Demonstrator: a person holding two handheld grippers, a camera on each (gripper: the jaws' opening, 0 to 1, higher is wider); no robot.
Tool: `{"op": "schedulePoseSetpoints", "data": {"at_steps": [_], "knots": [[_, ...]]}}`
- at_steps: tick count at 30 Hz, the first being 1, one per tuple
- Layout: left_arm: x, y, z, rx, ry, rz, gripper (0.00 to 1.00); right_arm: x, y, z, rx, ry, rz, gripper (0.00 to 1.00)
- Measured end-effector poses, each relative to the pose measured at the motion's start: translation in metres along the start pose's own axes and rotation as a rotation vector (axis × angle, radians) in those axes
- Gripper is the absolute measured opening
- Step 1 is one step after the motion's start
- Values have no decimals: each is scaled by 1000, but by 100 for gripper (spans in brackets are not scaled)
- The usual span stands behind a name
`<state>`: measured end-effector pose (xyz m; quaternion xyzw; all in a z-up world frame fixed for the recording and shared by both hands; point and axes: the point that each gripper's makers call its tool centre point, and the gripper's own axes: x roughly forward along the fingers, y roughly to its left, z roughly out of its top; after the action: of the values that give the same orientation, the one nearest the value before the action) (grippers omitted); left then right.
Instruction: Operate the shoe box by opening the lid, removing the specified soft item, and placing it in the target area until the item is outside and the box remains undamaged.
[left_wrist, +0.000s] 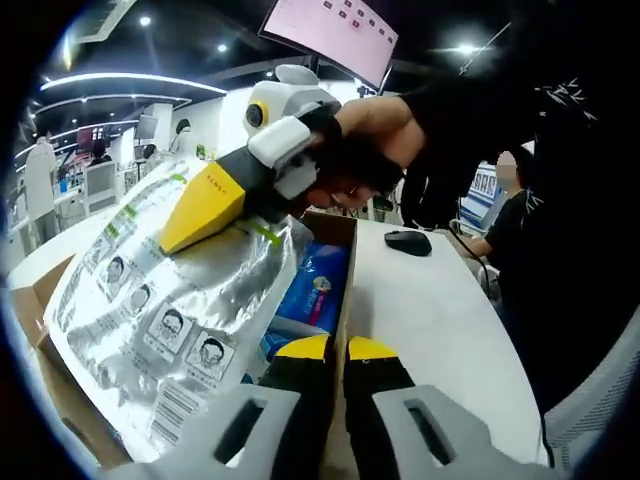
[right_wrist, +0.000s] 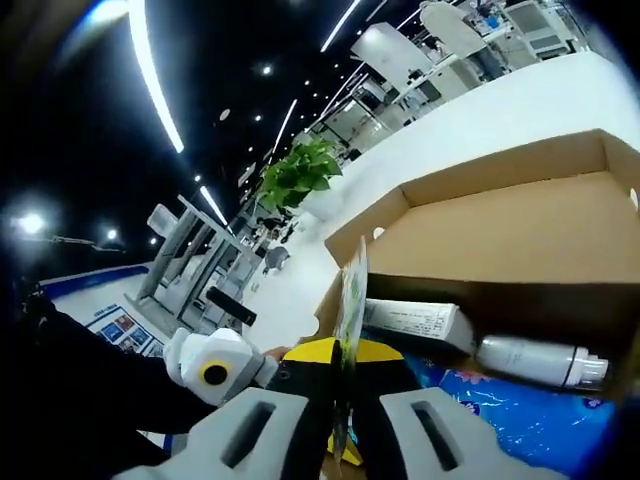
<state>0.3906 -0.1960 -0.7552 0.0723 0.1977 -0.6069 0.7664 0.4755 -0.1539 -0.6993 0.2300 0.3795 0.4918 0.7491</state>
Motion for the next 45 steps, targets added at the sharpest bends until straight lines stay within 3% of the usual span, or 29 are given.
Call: {"op": "schedulePoseSetpoints", "data": {"at_steps": [17, 22, 39, 45], "knots": [[-1, 1, -1, 0, 4, -5, 2, -36, 18, 28, -9, -61, 4, 0], [-1, 2, 1, -27, -21, -5, 2, -48, 19, 32, 2, -69, 0, 0], [0, 0, 1, -35, -10, -34, 2, -104, 21, 48, 24, -126, -13, 0], [-1, -3, 0, -73, -8, -56, 3, -127, 20, 52, 21, -144, -24, 0]]}}
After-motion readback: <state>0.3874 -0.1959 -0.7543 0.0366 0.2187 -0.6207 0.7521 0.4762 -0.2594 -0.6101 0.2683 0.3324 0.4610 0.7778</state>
